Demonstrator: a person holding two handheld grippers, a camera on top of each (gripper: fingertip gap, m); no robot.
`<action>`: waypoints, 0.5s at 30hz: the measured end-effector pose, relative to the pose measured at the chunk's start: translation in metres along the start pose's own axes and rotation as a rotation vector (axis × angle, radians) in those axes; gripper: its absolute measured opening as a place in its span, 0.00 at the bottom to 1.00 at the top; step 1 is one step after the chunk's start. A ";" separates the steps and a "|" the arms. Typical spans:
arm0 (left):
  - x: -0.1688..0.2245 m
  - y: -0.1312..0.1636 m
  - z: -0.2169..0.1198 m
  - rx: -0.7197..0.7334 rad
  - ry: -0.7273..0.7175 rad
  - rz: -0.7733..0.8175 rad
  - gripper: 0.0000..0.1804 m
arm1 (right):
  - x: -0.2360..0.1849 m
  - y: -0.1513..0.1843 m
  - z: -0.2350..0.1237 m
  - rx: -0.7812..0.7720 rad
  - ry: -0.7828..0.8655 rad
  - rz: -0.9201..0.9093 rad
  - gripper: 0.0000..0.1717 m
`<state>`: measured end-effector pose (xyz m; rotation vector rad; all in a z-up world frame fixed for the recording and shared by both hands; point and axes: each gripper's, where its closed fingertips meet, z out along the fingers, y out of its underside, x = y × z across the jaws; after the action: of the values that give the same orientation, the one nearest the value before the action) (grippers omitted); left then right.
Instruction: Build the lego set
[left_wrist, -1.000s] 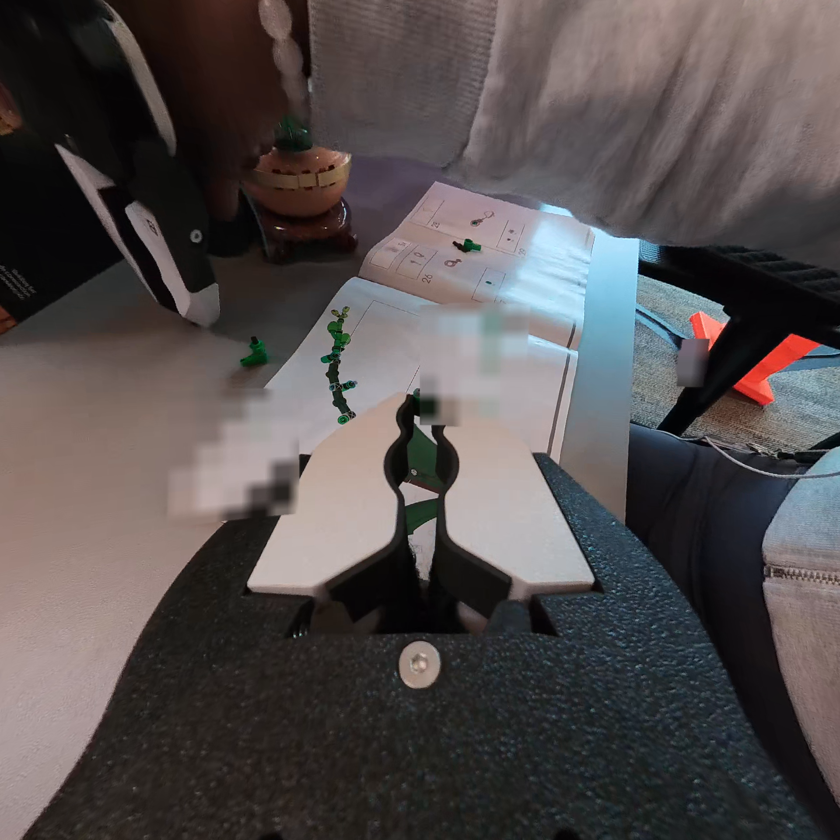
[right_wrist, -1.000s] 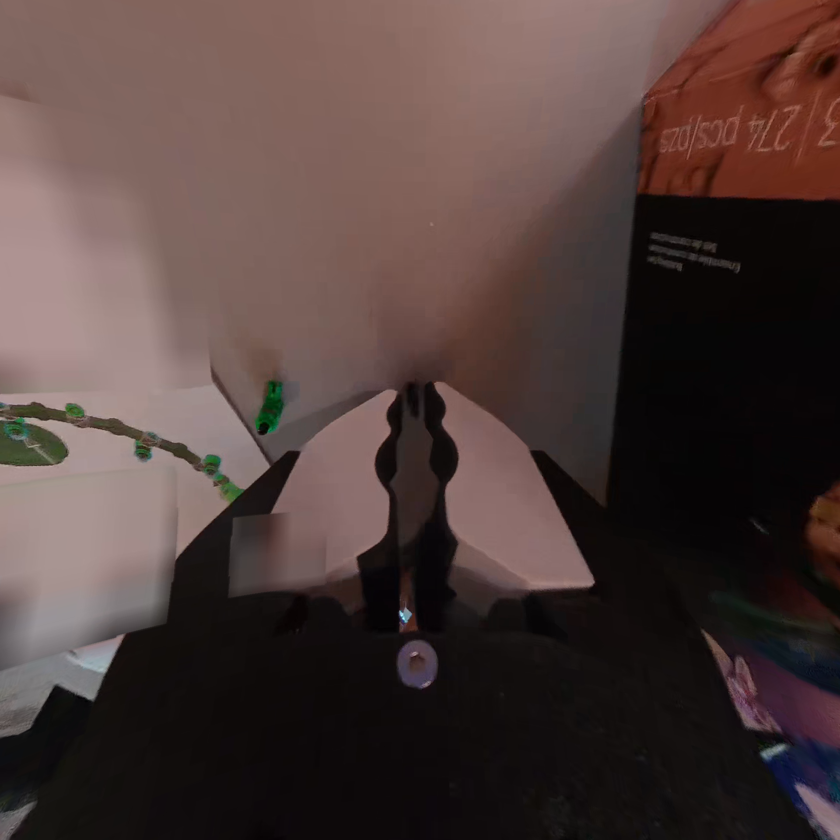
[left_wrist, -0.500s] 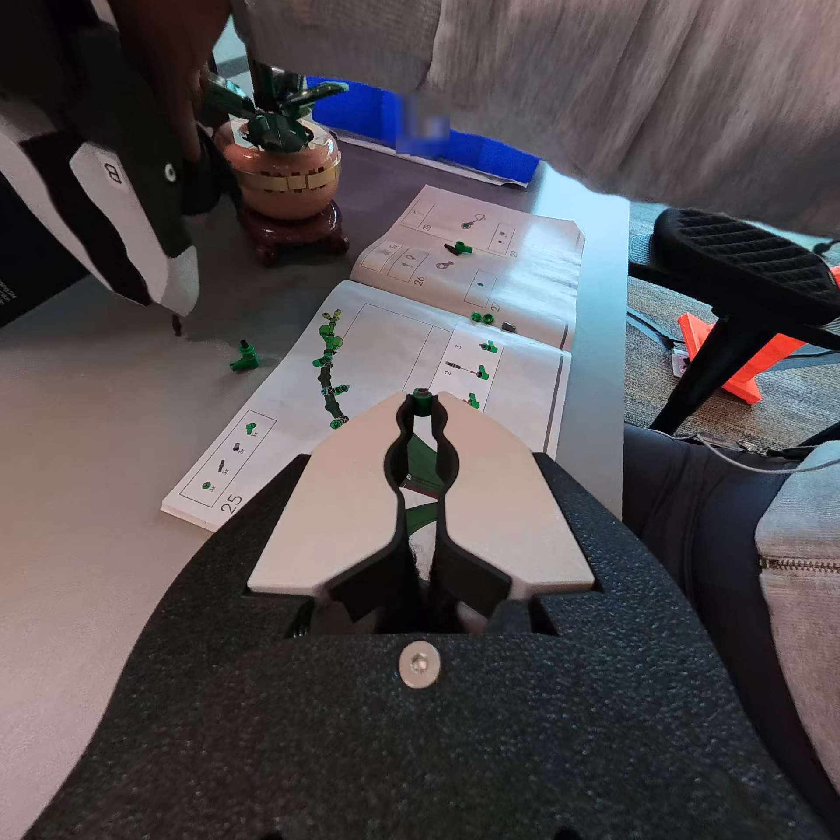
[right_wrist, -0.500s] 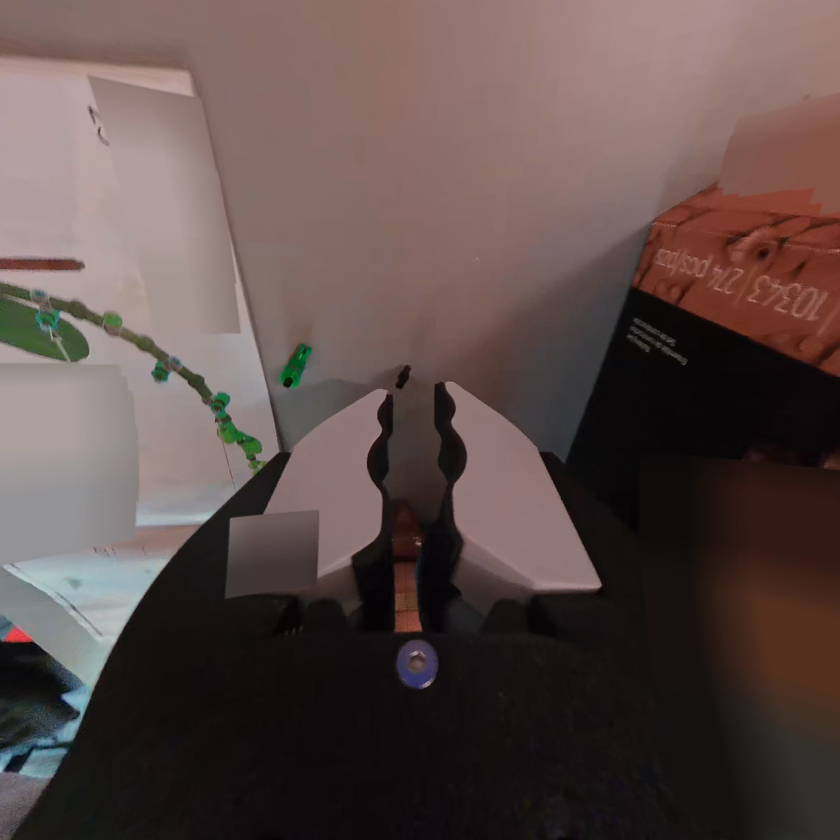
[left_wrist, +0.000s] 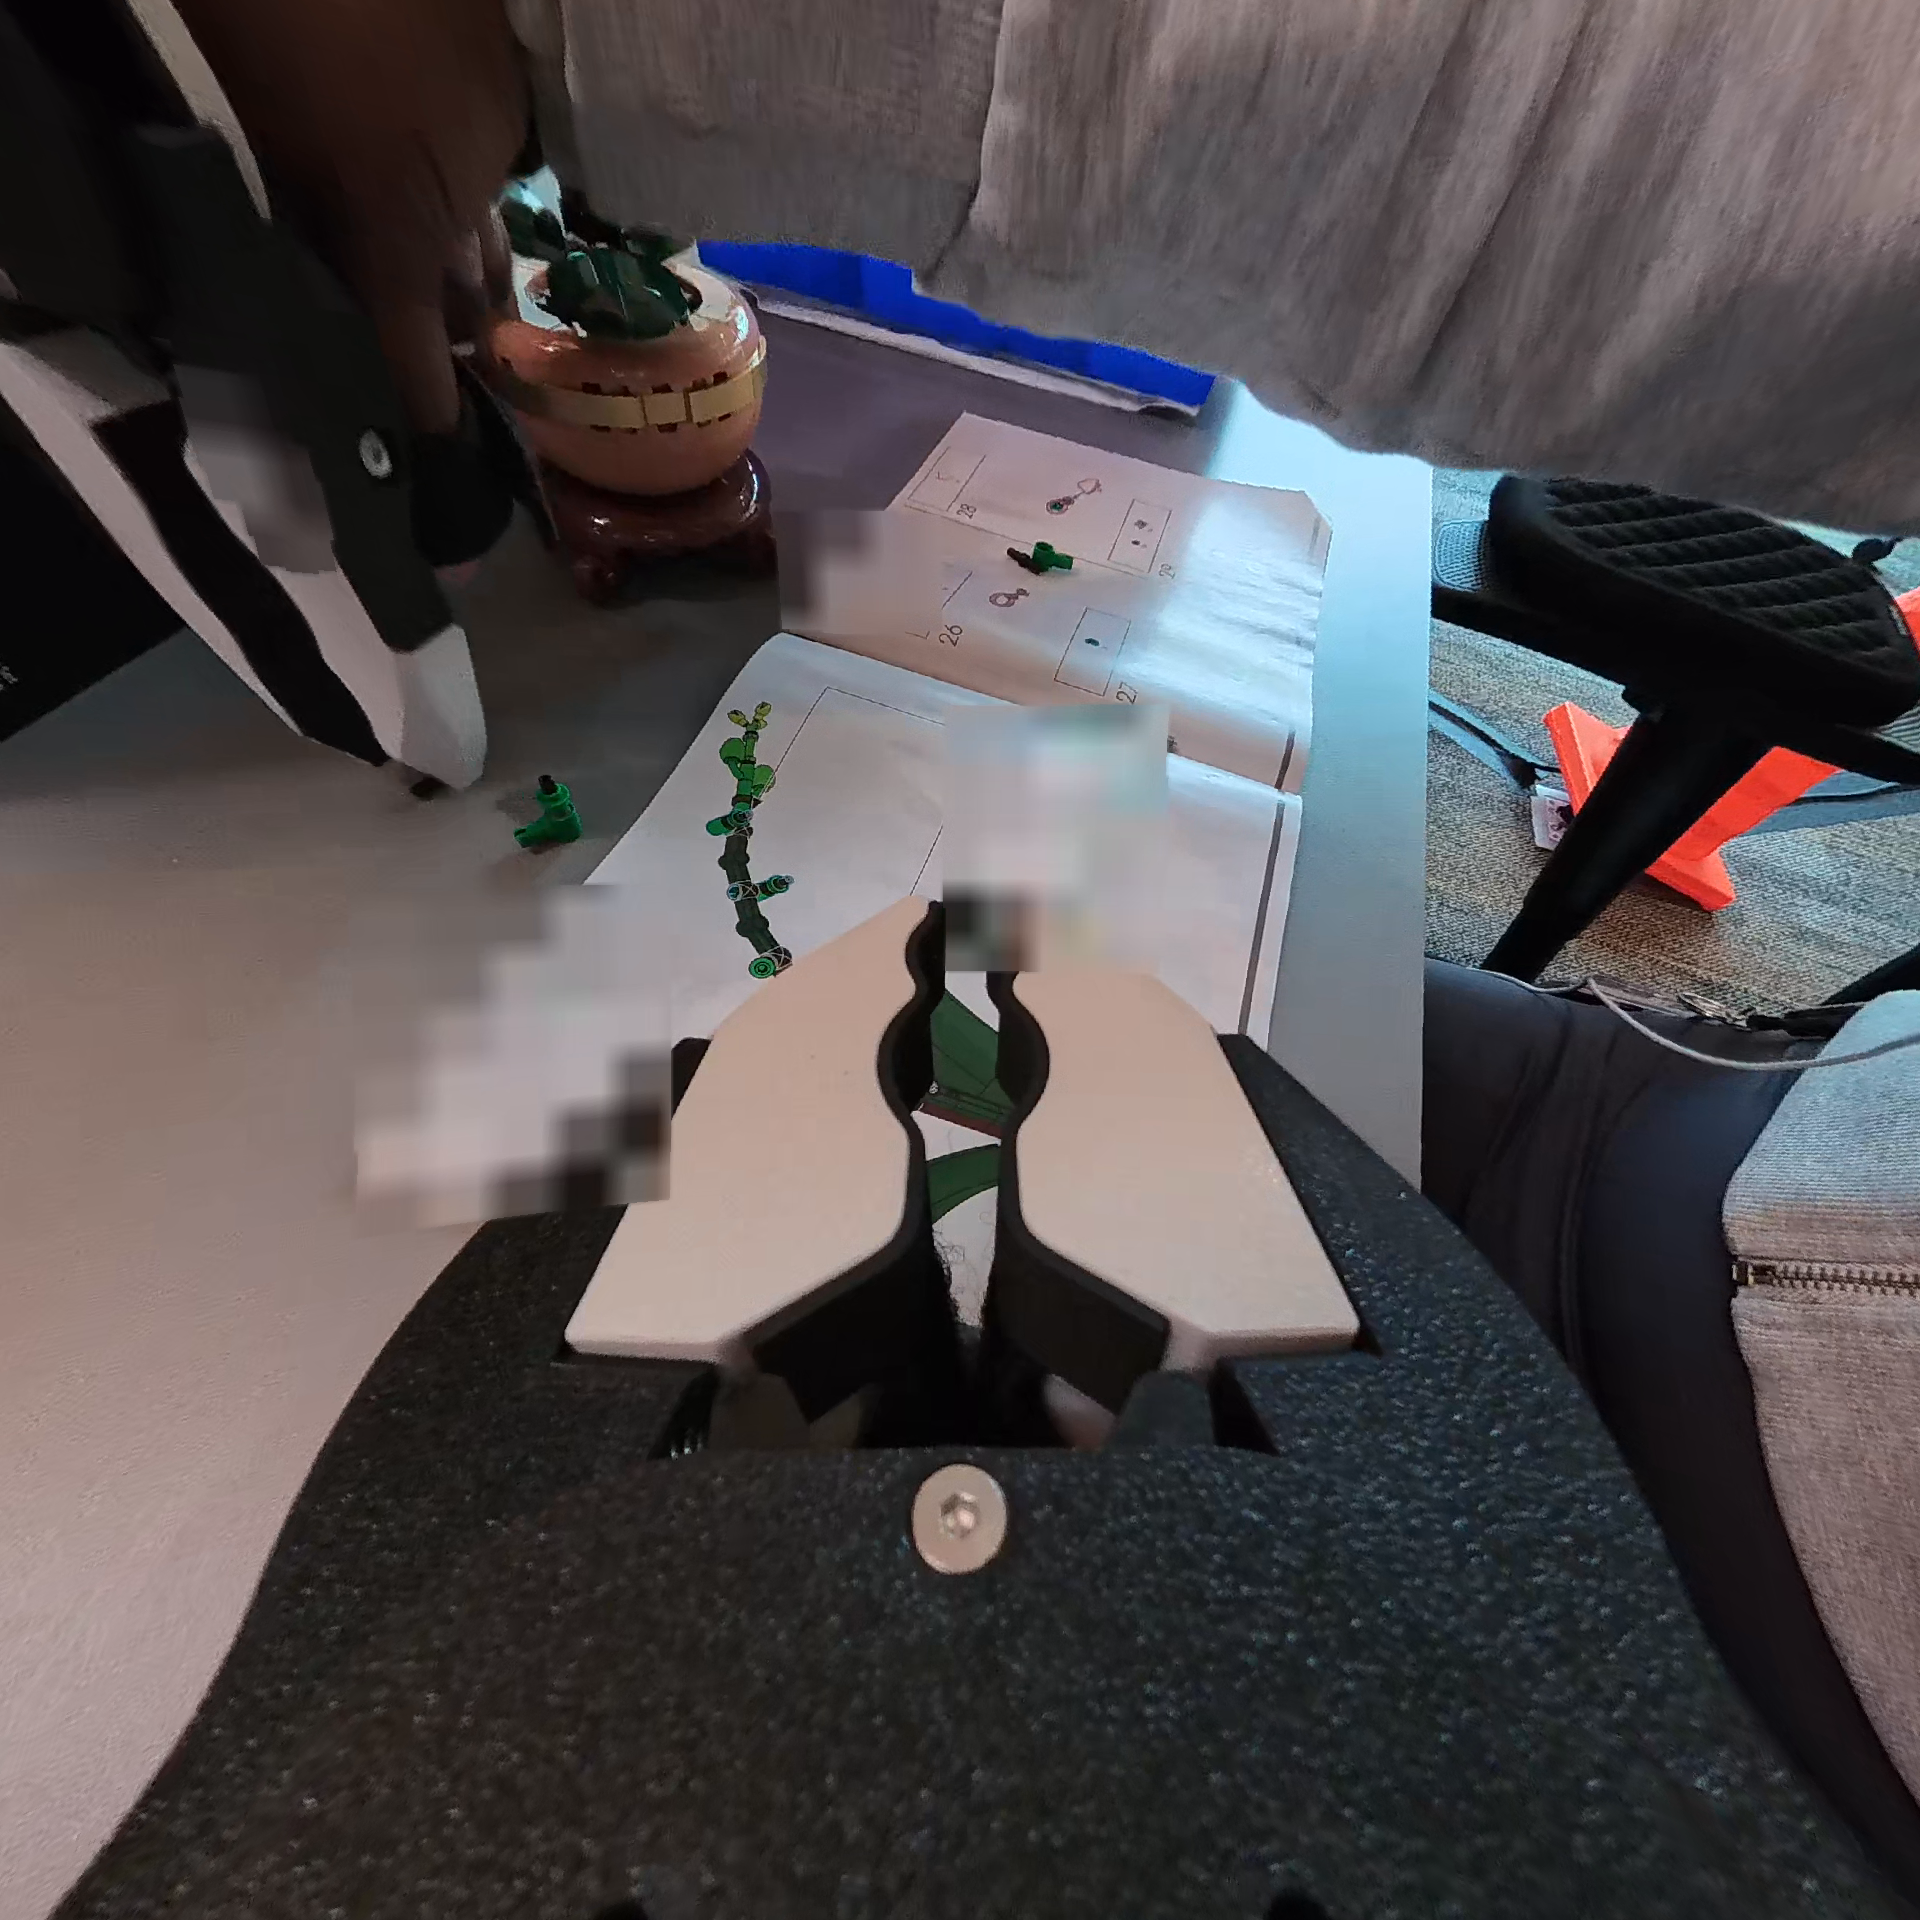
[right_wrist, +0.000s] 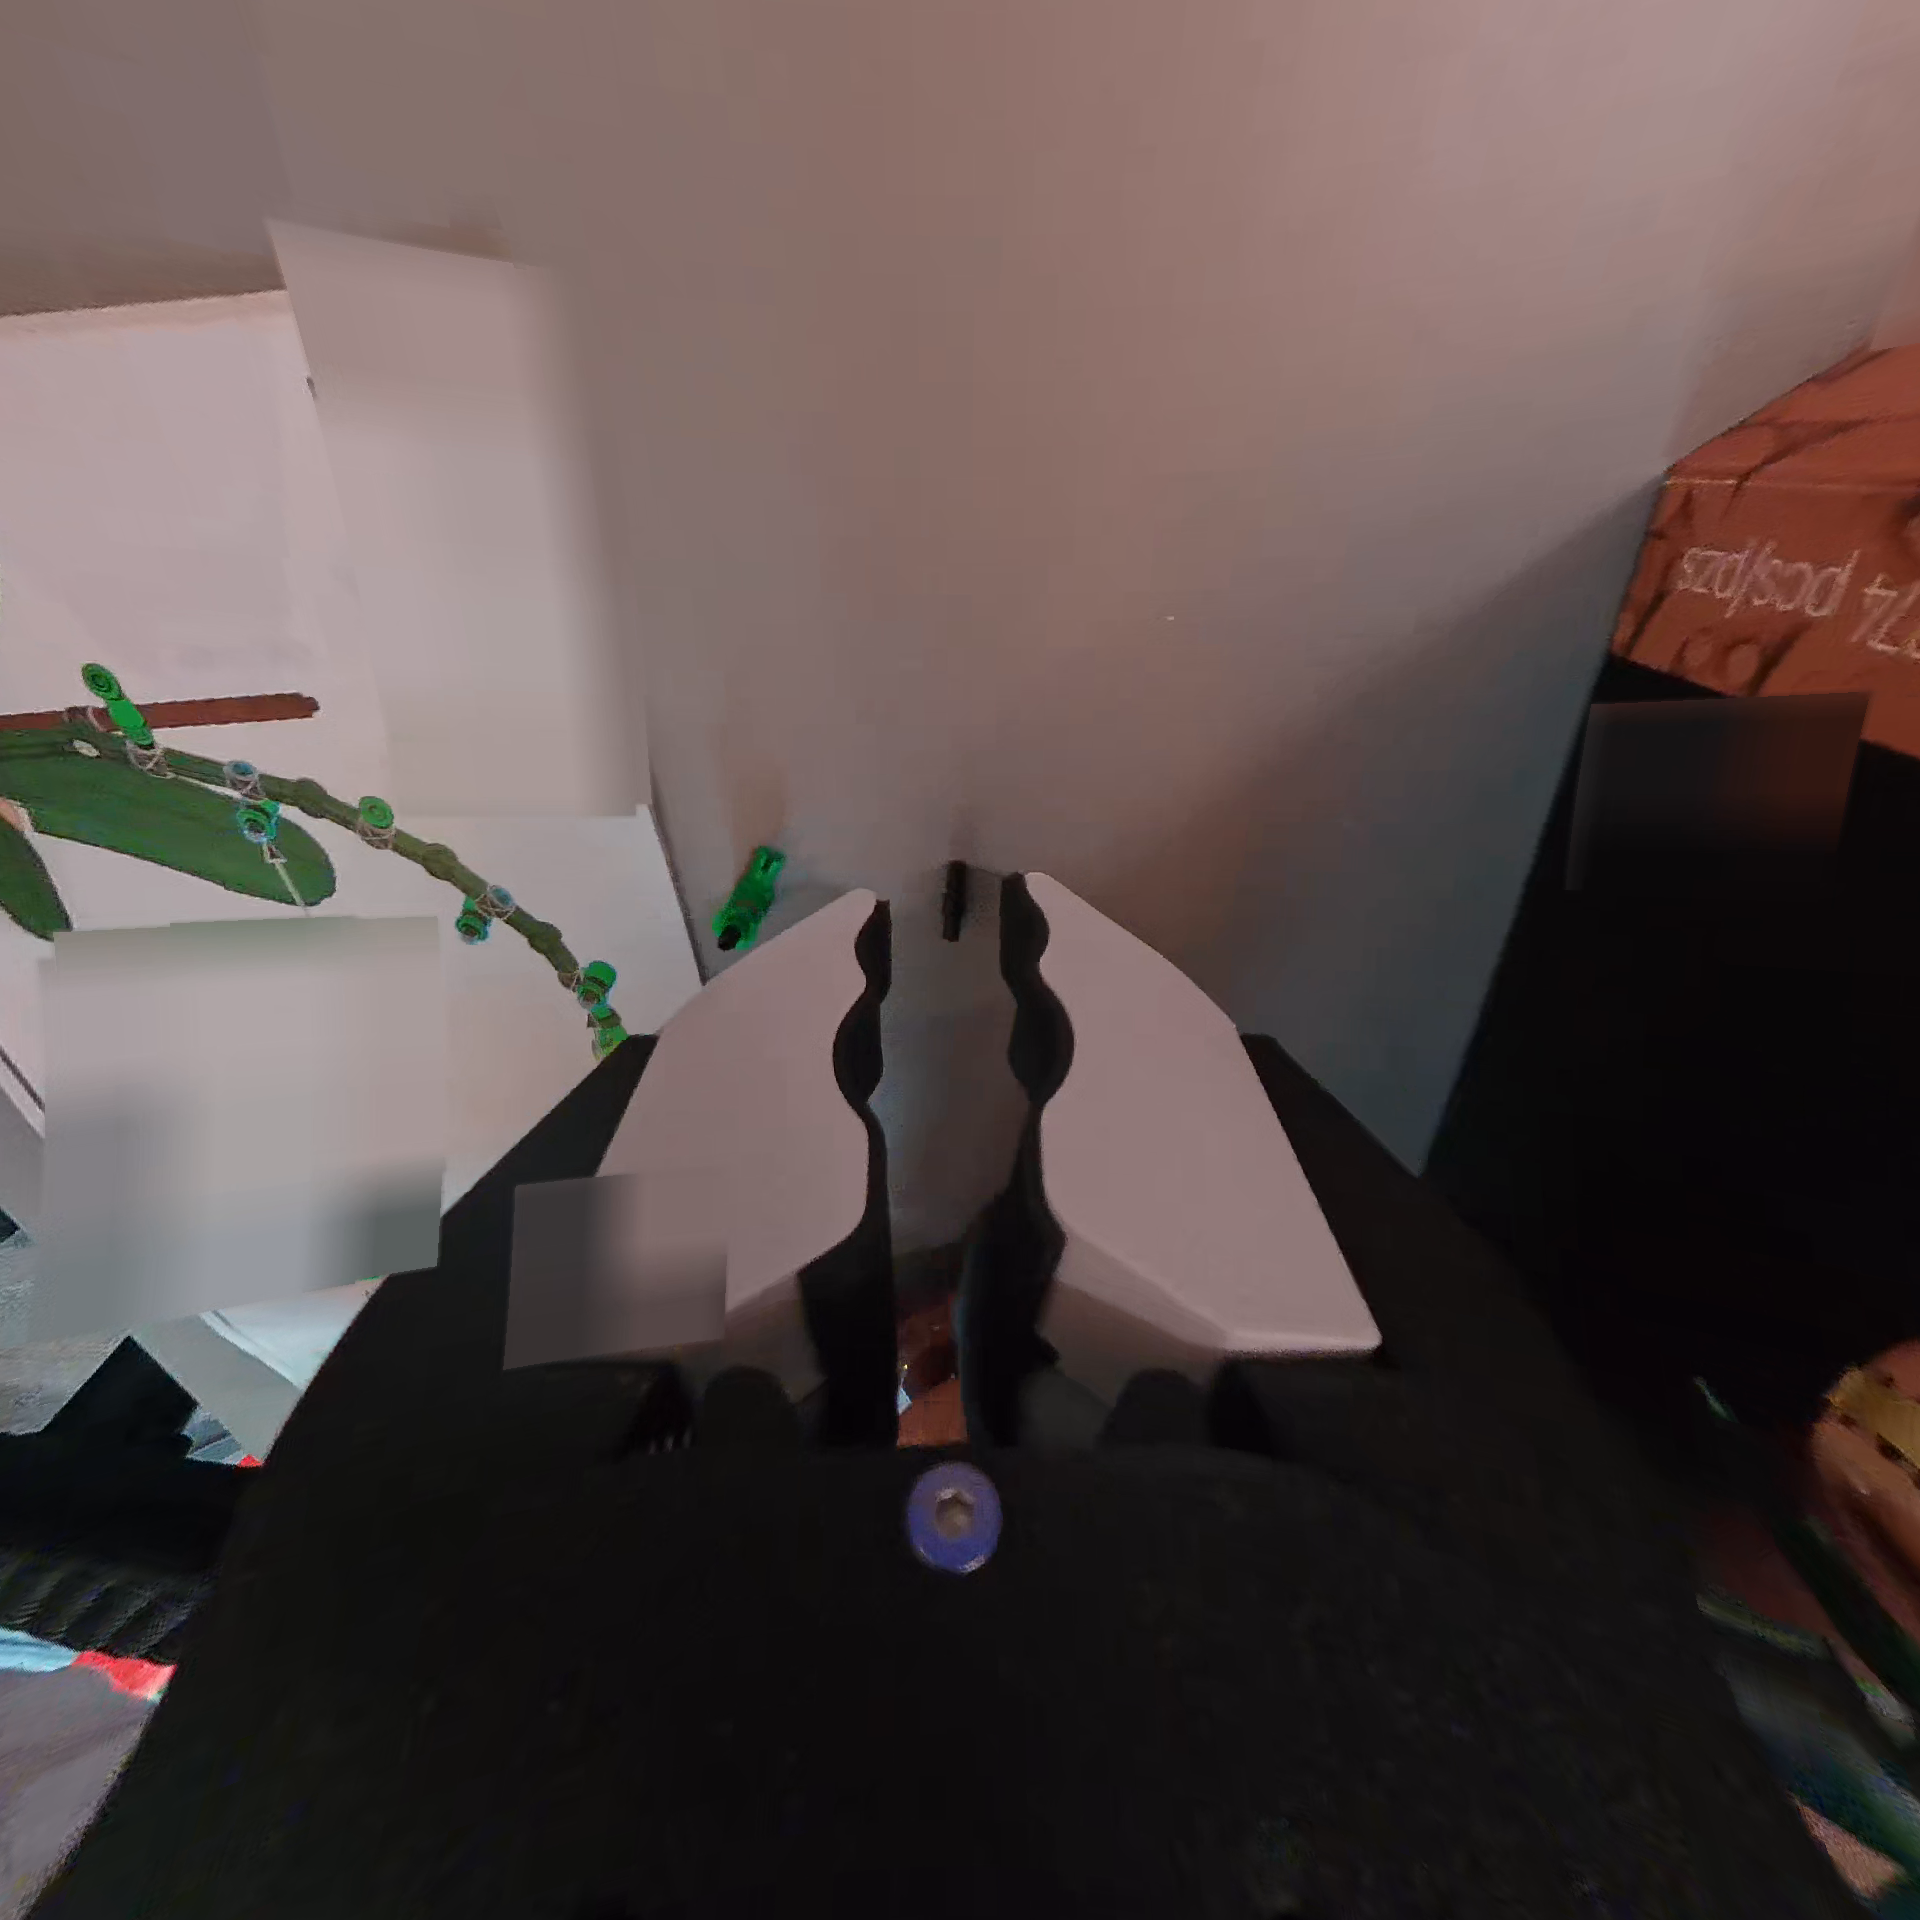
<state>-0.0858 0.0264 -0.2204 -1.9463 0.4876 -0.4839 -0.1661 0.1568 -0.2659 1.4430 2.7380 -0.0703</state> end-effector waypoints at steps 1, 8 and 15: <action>0.000 0.000 0.000 0.000 -0.001 0.000 0.03 | -0.001 0.002 0.005 -0.020 0.002 0.007 0.09; 0.000 -0.007 -0.001 0.057 -0.007 0.001 0.03 | 0.006 0.000 0.005 -0.014 0.105 -0.052 0.01; 0.032 -0.063 -0.017 0.406 0.033 0.093 0.03 | -0.067 -0.032 -0.116 0.810 0.256 0.052 0.01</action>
<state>-0.0606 0.0219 -0.1524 -1.5224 0.4592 -0.5123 -0.1573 0.0910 -0.1457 1.7588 3.0209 -1.1874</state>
